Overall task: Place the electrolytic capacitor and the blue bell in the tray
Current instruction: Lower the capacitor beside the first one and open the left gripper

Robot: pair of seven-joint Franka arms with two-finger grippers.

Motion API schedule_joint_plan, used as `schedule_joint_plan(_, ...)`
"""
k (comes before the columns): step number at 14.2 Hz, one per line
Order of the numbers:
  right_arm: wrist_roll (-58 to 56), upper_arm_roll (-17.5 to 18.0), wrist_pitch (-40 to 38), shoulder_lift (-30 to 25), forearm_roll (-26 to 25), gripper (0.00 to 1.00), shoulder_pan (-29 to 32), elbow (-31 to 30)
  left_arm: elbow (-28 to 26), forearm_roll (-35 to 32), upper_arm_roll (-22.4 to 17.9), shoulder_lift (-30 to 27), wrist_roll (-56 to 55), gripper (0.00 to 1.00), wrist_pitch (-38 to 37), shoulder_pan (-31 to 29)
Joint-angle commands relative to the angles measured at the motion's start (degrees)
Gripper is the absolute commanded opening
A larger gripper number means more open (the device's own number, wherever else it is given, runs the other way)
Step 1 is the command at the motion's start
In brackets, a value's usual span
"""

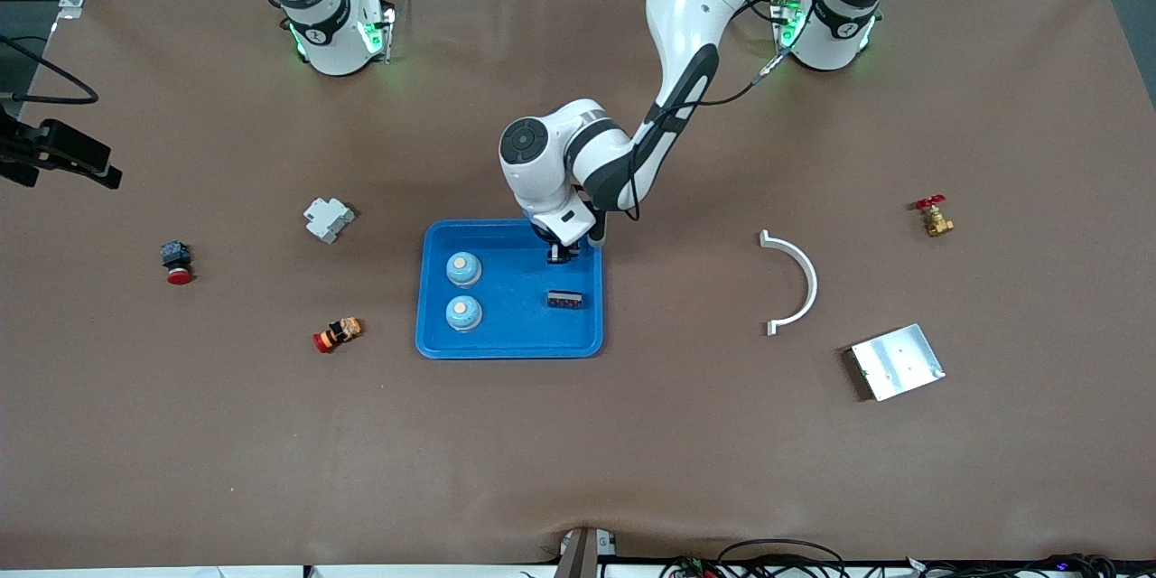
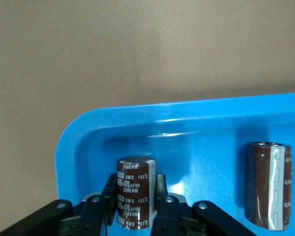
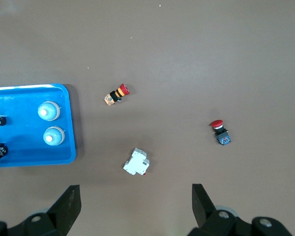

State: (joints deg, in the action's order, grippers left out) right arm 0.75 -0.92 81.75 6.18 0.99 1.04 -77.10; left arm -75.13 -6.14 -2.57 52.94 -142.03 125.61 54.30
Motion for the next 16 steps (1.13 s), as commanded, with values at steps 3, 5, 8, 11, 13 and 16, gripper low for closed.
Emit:
schedule_joint_plan(3, -0.1, 0.4, -3.4, -0.7, 0.9, 1.0, 0.5, -0.3, 1.0, -2.4, -1.2, 1.5, -1.4, 0.0, 0.8, 0.6)
schedule_joint_plan(5, -0.2, 0.4, -3.1, -0.7, 0.9, 1.0, 0.5, -0.3, 1.1, -2.4, -1.3, 1.5, -1.4, 0.0, 0.8, 0.5)
schedule_joint_plan(8, -0.1, 0.4, -2.8, -0.7, 0.9, 1.0, 0.5, -0.3, 1.1, -2.4, -1.3, 1.5, -1.2, 0.0, 1.4, 0.5)
schedule_joint_plan(11, -0.1, 0.4, -2.7, -0.7, 1.0, 1.0, 0.5, -0.3, 1.1, -2.4, -2.6, 2.2, -1.3, 0.0, 2.9, 0.5)
schedule_joint_plan(13, -0.1, 0.4, -2.6, -0.7, 1.0, 1.0, 0.5, -0.3, 1.1, -2.4, -2.6, 2.3, -1.1, 0.0, 2.9, 0.5)
schedule_joint_plan(16, -0.1, 0.4, -2.6, -0.7, 1.0, 1.0, 0.5, -0.3, 1.0, -2.4, -2.6, 1.9, -0.4, 1.0, 2.9, 0.5)
